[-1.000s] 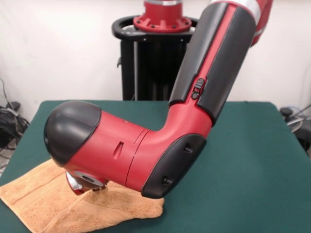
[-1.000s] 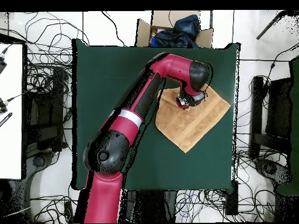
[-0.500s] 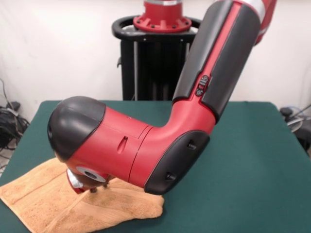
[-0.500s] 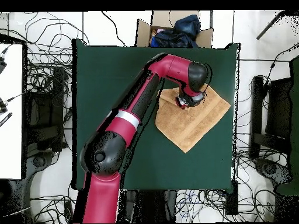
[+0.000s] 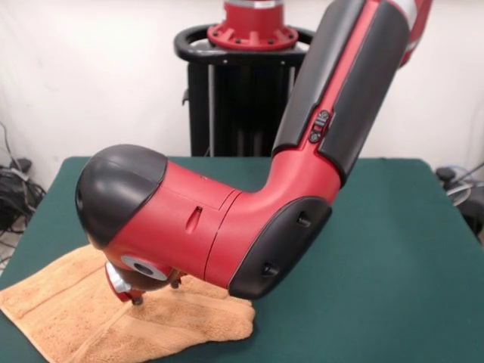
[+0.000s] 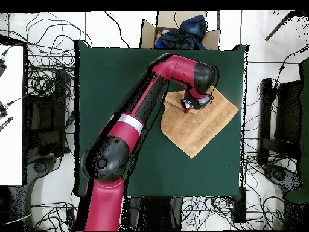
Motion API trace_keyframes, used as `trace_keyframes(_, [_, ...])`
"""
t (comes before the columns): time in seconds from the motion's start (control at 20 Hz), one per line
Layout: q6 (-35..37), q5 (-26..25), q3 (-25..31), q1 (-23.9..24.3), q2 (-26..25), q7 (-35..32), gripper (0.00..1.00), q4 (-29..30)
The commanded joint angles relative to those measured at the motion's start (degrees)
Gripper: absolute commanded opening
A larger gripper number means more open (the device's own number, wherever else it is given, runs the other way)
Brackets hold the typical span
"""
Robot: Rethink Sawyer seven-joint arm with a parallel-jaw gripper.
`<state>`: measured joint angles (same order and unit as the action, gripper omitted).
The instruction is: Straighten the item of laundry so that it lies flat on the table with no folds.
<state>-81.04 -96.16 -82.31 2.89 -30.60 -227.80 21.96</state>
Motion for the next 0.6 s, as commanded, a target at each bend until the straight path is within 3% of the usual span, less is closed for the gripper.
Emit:
trace_keyframes(0.05, [4.29,4.19,2.11,-1.25,0.29,-10.69,1.0,-0.61])
trace_keyframes(0.6, [6.08,3.28,0.86,-0.78,-0.07,-10.83,1.0,-0.79])
